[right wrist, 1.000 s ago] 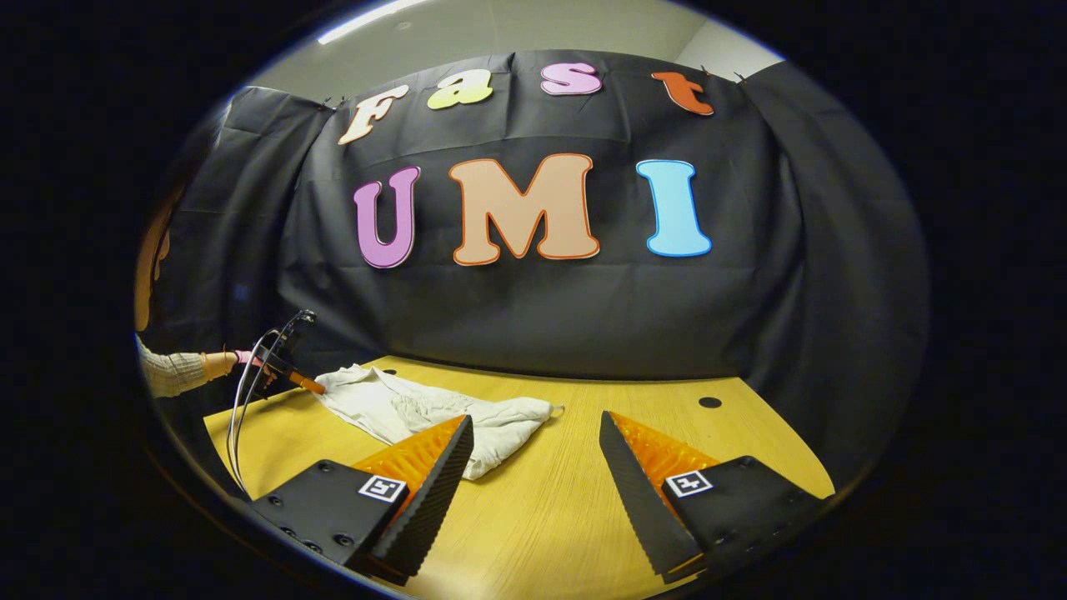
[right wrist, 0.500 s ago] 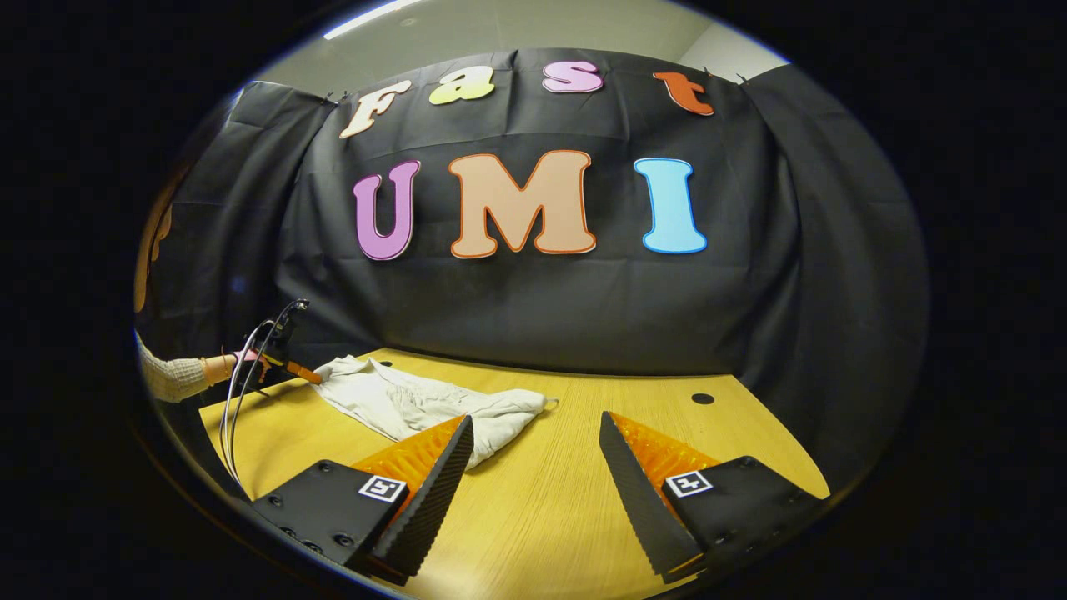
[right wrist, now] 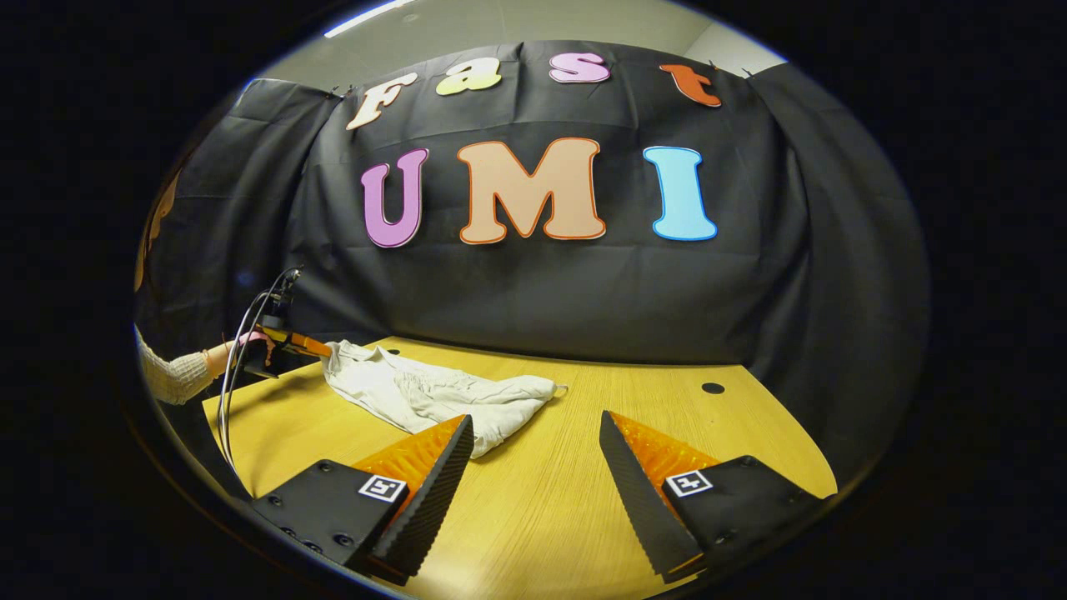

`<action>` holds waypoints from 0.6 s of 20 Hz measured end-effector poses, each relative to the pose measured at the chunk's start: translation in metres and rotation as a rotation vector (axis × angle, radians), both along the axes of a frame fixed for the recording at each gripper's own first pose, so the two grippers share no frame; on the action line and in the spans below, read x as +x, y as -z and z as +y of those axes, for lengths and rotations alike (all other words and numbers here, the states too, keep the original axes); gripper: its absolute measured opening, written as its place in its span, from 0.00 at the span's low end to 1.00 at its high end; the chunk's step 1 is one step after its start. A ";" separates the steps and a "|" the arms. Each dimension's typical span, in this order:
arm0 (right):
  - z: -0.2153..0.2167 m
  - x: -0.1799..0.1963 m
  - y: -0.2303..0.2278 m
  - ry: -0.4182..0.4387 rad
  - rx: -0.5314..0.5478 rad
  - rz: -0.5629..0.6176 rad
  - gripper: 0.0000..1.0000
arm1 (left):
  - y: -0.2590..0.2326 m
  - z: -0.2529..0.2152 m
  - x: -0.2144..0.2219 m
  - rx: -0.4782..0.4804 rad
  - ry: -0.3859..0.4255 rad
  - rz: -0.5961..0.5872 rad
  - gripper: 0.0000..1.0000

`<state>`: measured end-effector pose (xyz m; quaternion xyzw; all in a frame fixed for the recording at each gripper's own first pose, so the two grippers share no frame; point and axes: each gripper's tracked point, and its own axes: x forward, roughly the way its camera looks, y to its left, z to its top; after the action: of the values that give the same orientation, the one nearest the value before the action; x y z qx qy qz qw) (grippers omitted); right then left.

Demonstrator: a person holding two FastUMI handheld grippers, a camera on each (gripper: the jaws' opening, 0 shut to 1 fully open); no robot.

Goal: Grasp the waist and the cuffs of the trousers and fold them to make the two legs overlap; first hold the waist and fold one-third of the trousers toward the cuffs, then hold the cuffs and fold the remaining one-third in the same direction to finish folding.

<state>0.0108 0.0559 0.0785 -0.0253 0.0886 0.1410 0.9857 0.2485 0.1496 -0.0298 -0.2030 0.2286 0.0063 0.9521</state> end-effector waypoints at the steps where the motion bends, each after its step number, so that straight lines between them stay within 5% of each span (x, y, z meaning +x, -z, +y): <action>1: 0.001 0.000 0.001 -0.002 0.003 0.002 0.97 | -0.010 -0.011 0.005 -0.027 0.010 -0.028 0.00; 6: 0.000 -0.001 0.008 -0.015 0.017 0.013 0.97 | -0.068 -0.081 0.027 -0.131 0.118 -0.158 0.00; 12: 0.004 -0.002 0.021 -0.038 0.032 0.033 0.97 | -0.124 -0.205 0.058 -0.159 0.348 -0.214 0.00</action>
<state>0.0084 0.0597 0.0576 -0.0089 0.1021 0.1616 0.9815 0.3061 -0.0557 0.0946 -0.2346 0.1575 -0.1980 0.9386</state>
